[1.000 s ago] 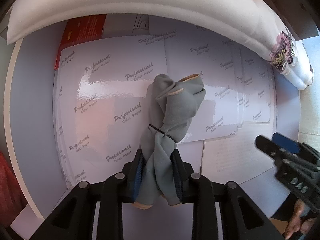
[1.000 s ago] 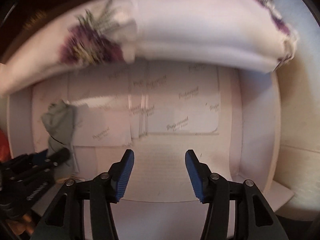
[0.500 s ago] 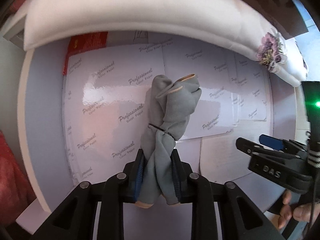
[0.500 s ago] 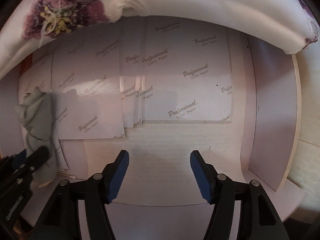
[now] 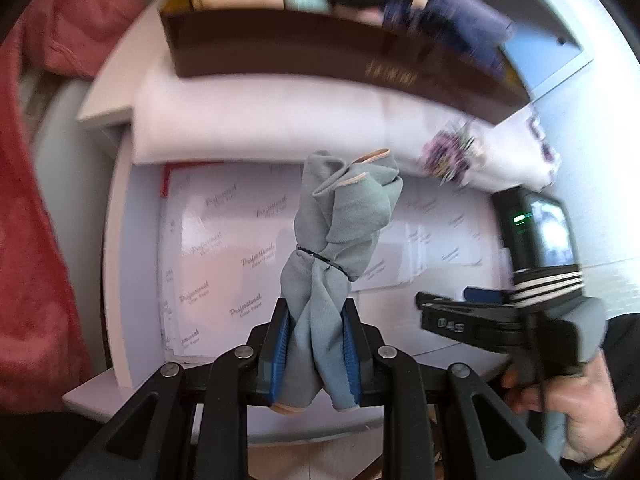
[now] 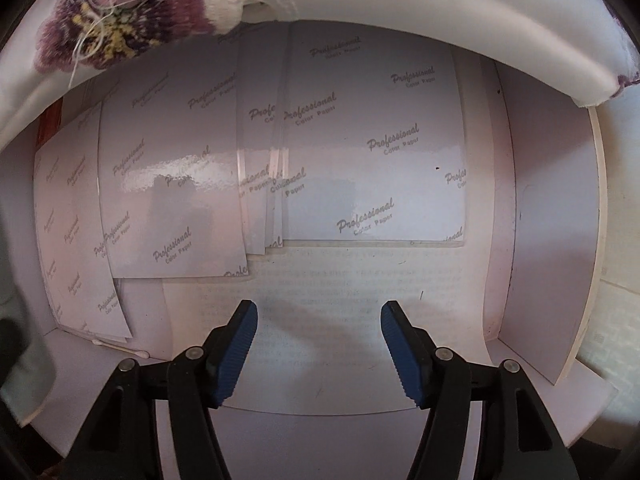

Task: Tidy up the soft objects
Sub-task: 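Lift the grey-green cloth with the left tool and carry it to the gold tray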

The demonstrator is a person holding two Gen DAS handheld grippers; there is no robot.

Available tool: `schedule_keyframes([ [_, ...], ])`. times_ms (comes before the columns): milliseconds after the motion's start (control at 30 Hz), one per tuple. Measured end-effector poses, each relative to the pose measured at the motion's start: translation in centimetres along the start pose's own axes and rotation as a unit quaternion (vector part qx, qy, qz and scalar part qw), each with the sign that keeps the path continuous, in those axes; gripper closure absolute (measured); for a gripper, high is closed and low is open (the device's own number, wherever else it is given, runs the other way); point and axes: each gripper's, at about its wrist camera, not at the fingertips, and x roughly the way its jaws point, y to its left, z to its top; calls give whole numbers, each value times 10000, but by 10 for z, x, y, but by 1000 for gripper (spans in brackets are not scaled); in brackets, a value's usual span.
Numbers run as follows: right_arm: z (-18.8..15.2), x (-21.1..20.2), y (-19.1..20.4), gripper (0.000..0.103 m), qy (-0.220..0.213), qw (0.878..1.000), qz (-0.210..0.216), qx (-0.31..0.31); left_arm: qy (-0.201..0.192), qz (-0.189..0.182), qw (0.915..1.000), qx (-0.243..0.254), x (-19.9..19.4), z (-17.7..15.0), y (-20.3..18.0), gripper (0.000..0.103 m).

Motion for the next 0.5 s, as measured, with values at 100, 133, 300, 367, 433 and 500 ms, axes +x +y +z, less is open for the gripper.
schedule_keyframes([
  [100, 0, 1, 2, 38, -1, 10000, -7, -22, -356, 19, 9993, 54, -20, -2, -1, 79],
  [133, -1, 1, 3, 38, -2, 10000, -17, -38, -458, 21, 9989, 57, -26, -2, -2, 79],
  [300, -3, -1, 5, 38, -11, 10000, -55, -75, -889, 58, 9960, 1, -53, -3, -2, 79],
  [367, -4, -1, 8, 38, -19, 9999, -63, -88, -1024, 94, 9947, -12, -62, -4, 3, 79],
  [433, -5, -1, 9, 38, -23, 9999, -72, -93, -1210, 175, 9925, -2, -71, -5, 2, 79],
  [500, -5, -1, 10, 38, -24, 9999, -75, -93, -1362, 219, 9904, -17, -79, -5, 2, 79],
])
